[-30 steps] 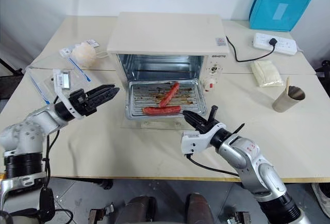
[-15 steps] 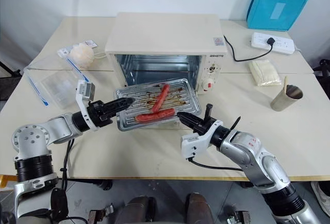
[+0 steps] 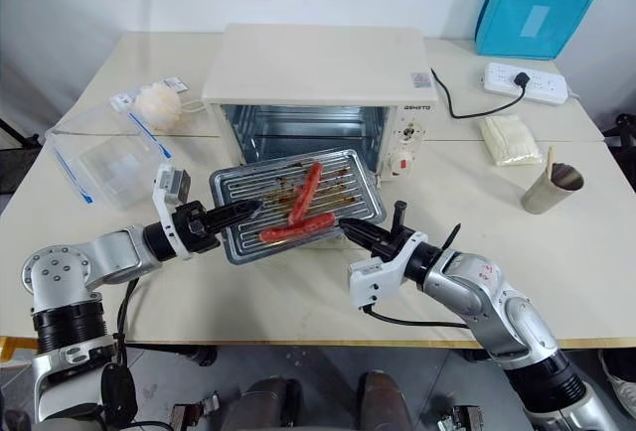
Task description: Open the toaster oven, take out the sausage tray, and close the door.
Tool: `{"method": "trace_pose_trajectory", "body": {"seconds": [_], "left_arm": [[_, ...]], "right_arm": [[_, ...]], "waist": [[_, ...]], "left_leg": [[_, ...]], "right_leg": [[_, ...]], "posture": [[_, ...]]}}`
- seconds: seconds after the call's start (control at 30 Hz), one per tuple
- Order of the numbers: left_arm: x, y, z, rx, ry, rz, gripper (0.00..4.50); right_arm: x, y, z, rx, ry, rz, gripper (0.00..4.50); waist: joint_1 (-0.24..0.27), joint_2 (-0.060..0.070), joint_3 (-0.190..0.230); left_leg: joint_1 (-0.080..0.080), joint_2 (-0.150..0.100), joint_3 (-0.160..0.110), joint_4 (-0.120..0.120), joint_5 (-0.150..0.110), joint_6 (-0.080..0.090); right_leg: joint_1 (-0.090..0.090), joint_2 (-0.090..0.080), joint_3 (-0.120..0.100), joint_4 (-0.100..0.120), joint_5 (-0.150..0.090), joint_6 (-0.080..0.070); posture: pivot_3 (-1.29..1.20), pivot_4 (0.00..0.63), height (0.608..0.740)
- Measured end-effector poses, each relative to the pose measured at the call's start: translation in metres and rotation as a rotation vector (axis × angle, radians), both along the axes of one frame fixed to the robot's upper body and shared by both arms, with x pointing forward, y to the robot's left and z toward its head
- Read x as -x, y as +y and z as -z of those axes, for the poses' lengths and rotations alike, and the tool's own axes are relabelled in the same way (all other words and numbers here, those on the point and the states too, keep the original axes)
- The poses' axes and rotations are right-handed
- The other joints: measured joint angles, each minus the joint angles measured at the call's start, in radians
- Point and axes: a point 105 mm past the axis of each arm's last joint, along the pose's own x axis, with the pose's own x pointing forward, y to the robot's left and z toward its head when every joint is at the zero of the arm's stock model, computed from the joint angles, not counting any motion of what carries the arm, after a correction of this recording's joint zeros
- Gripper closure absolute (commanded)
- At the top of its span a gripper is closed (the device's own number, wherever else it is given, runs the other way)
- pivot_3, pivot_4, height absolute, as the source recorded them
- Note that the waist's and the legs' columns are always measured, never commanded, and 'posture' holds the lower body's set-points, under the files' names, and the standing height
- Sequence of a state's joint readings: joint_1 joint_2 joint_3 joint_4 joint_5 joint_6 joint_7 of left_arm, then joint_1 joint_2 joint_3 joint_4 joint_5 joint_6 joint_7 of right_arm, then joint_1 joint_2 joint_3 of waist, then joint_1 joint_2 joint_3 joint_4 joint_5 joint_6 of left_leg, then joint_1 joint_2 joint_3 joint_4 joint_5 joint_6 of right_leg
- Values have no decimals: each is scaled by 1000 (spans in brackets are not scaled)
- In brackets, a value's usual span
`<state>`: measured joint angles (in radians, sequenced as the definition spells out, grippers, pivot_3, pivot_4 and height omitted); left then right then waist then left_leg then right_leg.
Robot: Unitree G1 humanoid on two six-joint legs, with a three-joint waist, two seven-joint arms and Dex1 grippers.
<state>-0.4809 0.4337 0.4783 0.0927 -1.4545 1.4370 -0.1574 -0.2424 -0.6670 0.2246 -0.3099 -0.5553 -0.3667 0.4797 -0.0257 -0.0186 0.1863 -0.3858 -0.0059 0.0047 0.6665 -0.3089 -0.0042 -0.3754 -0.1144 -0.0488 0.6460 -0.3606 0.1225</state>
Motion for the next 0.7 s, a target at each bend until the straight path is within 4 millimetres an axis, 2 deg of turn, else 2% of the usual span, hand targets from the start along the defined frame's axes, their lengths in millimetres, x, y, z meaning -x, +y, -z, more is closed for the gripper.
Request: {"method": "trace_pose_trajectory", "body": {"seconds": [0.1, 0.23, 0.3, 0.4, 0.5, 0.6, 0.7], "left_arm": [[2, 8, -2, 89, 31, -38, 4500], [13, 38, -3, 165, 80, -134, 4500], [20, 50, 0, 206, 95, -165, 4500], [35, 67, 12, 251, 124, -209, 4500], [46, 75, 22, 263, 152, -227, 4500], [60, 81, 28, 273, 155, -252, 4500], [76, 93, 40, 368, 152, -355, 4500]], "right_arm": [[-1, -8, -1, -63, 67, 19, 3380], [-7, -36, -4, -84, 105, 88, 2050], [-5, -43, -1, -109, 163, 74, 1344], [-5, -61, 11, -140, 291, 83, 1344], [-9, -77, 22, -169, 391, 105, 1344], [-16, -85, 23, -205, 450, 96, 1973], [-29, -103, 29, -285, 567, 139, 2954]], "waist": [[1, 0, 0], [-1, 0, 0], [0, 0, 0], [0, 0, 0], [1, 0, 0], [-2, 0, 0], [-7, 0, 0]], "left_leg": [[0, 0, -1, 0, 0, 0], [0, 1, -1, 0, 0, 0], [1, 1, 0, 0, 0, 0], [1, 0, 0, 0, 0, 0], [1, 0, 0, 1, 0, 0], [1, 0, 0, 1, 0, 1], [3, 2, 2, 0, -1, 1]], "right_leg": [[0, -1, 1, 0, 0, 0], [0, -2, 3, 0, 0, 0], [1, -2, 4, -1, 0, 0], [2, -2, 4, -2, 0, 0], [2, -2, 4, -2, 0, 0], [3, -2, 5, -3, 0, -1], [4, -4, 6, -4, 0, -1]], "posture": [[0, 150, 740], [0, 150, 740], [0, 150, 740], [0, 150, 740], [0, 150, 740], [0, 150, 740], [0, 150, 740]]}}
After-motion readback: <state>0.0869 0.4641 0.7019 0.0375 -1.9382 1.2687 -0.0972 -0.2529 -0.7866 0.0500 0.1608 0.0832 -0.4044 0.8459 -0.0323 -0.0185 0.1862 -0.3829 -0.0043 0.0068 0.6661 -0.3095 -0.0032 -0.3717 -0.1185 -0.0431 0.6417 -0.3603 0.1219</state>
